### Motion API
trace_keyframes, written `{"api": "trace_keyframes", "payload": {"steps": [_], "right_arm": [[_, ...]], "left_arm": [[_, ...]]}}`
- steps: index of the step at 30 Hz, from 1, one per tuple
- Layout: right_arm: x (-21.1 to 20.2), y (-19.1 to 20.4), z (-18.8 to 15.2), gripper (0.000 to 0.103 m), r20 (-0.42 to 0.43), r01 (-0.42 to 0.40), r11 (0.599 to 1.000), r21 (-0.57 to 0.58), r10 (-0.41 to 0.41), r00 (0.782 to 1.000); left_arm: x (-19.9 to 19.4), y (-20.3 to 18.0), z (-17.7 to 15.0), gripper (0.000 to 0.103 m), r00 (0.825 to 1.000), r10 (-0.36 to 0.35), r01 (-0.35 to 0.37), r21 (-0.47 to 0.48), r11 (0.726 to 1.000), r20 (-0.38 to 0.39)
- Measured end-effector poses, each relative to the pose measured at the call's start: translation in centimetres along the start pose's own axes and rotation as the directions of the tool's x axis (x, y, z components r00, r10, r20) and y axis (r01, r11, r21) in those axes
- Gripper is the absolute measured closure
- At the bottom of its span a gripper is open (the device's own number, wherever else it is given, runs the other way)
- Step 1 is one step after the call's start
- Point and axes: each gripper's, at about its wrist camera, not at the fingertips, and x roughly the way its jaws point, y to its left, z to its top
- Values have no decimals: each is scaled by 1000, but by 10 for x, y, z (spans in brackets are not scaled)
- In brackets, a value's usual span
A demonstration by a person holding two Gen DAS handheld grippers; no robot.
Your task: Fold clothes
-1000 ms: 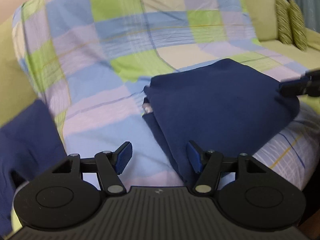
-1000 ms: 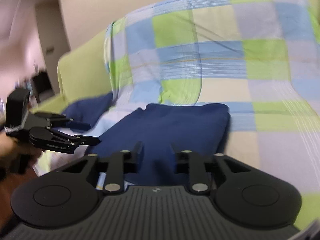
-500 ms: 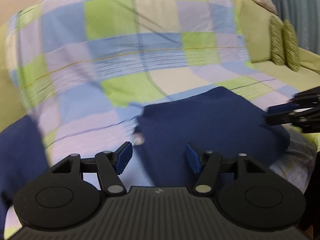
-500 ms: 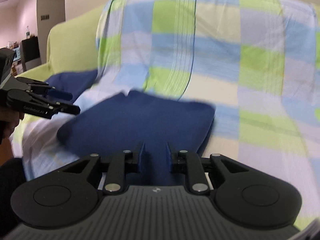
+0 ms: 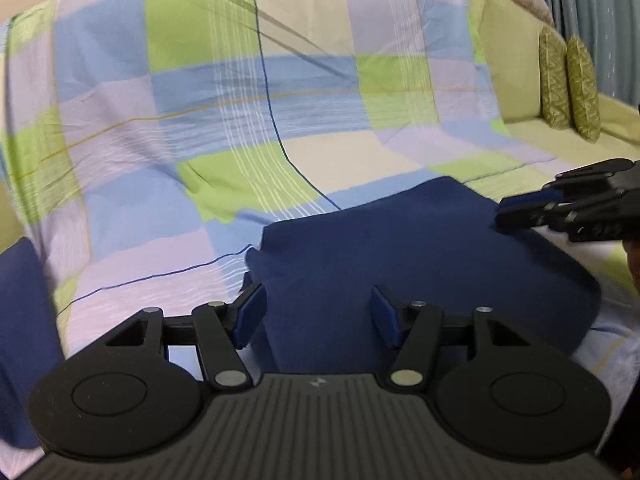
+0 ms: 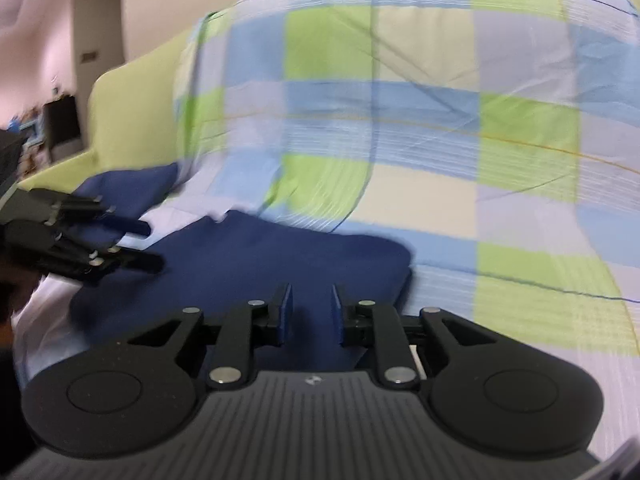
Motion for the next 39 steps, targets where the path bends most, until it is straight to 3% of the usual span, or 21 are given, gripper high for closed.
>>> {"api": "trace_keyframes", "payload": {"steps": [3,12,18,22,25,31,34,39], "right_arm": [[24,0,-11,87,-48,-9,996,-91,4,999],[59,-19,10,88,-76,-15,998,-65,10,997],[85,-19,18,88,-126,25,995,-95,-37,991],[75,-16,26,86,-123,28,995,-91,-39,992],[71,-18,32,71,-119,14,997,-70,-22,993],[79,11,60,61,-110,-108,986,-124,94,990],[99,34,54,54,-179,-119,972,-200,83,980],[83,45,53,54,-132,-49,971,-235,18,991]], "left_arm": [[23,9,-5,39,1000,3,-3,-1,1000,-30],[26,12,14,43,998,59,-58,20,998,-25],[46,17,25,43,999,13,-13,16,1000,-49],[53,37,27,42,998,-21,17,-77,997,-51],[52,57,24,42,998,-42,32,-176,984,-51],[24,90,-9,43,991,-134,125,-411,903,8],[7,82,-16,42,992,-129,124,-375,919,12],[-23,69,-27,40,992,-121,121,-309,943,18]]}}
